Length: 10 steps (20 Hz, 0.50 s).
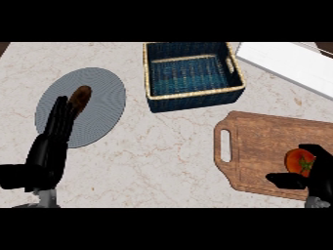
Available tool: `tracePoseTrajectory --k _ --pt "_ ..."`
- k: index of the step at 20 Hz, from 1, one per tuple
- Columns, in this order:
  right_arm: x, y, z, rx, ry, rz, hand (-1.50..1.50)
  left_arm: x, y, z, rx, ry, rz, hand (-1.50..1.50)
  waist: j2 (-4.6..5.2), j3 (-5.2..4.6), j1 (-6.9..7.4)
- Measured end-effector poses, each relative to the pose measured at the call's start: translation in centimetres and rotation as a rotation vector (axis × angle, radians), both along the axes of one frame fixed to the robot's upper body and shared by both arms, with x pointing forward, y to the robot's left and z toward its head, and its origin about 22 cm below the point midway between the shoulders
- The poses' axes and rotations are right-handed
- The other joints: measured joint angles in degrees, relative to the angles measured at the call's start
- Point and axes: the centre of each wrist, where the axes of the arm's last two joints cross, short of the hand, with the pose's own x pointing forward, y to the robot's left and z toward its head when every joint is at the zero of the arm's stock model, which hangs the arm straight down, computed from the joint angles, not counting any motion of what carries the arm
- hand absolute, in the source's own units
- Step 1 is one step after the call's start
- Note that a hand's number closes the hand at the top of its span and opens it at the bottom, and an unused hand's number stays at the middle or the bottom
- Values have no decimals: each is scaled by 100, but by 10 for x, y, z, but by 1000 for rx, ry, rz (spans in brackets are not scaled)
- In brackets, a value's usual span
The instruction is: Pick the tomato from the cutting board and place it in the basket
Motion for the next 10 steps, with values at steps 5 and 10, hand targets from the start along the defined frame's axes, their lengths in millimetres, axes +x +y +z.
tracePoseTrajectory --k 5,10 --pt "3 -4 1 -46 16 55 150 5 -3 -7 -2 -3 -1 0 -12 -25 -4" --pt "4 -1 -1 -87 37 79 150 7 -8 1 0 -11 -4 0 -8 -11 -3"
